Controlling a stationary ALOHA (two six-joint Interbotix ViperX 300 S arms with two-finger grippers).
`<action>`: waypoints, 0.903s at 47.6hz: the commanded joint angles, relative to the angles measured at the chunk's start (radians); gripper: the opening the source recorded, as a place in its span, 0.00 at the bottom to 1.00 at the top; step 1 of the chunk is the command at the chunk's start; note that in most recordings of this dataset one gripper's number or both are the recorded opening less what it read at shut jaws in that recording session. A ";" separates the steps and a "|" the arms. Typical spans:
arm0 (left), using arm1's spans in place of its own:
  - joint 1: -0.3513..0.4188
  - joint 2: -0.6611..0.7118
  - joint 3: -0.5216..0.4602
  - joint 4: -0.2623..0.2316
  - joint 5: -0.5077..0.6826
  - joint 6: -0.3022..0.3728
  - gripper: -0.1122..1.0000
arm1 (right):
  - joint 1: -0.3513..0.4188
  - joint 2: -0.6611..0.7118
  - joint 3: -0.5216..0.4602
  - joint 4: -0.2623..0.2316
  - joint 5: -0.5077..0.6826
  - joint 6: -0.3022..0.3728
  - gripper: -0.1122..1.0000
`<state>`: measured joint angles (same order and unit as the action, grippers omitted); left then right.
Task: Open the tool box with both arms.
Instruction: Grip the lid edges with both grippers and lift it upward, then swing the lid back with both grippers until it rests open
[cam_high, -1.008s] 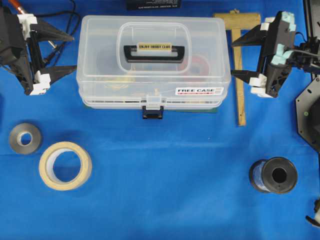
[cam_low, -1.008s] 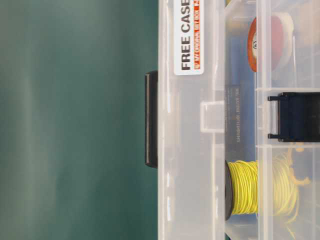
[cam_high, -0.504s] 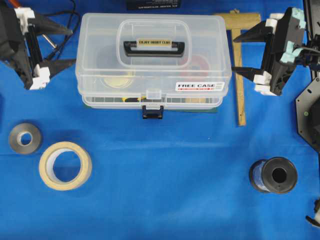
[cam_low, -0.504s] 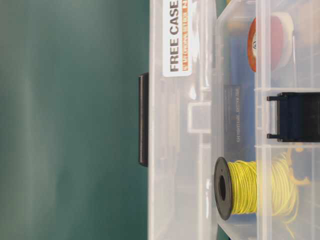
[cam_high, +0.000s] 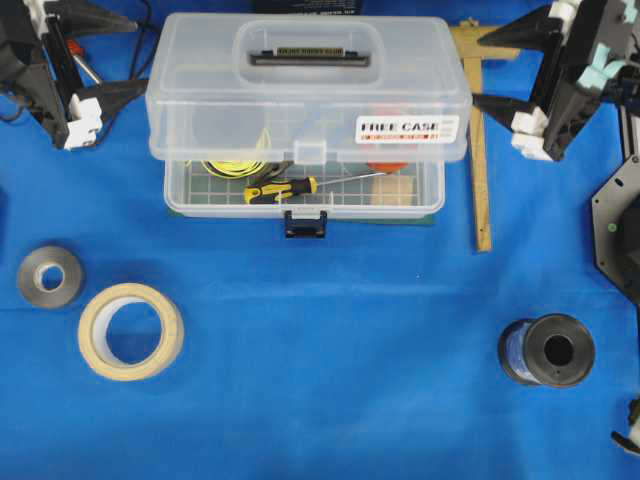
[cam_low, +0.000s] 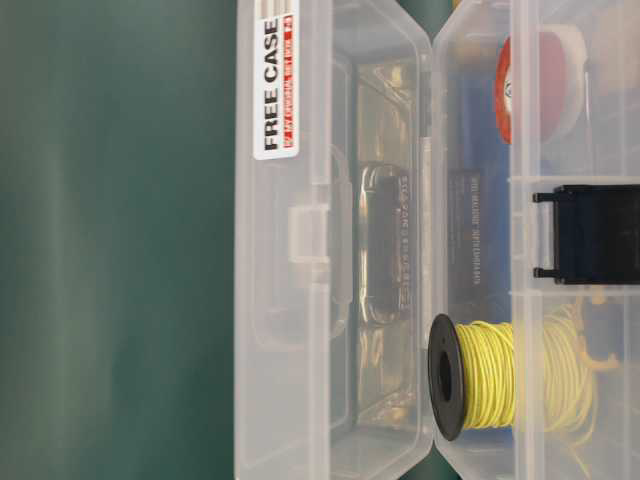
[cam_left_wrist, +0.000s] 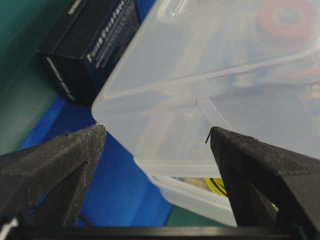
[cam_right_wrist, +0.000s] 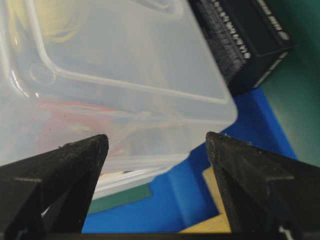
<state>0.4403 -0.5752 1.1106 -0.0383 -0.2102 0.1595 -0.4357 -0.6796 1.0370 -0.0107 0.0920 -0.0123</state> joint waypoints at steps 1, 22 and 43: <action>-0.012 -0.003 -0.083 -0.002 -0.026 -0.003 0.91 | -0.003 0.005 -0.066 0.003 -0.049 0.003 0.84; 0.057 -0.002 -0.127 -0.002 -0.026 -0.002 0.91 | -0.071 0.012 -0.094 0.003 -0.075 0.005 0.84; 0.144 0.000 -0.147 -0.002 -0.025 0.005 0.91 | -0.170 0.084 -0.121 0.003 -0.141 0.005 0.84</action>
<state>0.5783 -0.5722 1.0170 -0.0414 -0.2102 0.1626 -0.6044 -0.6121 0.9741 -0.0107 -0.0061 -0.0123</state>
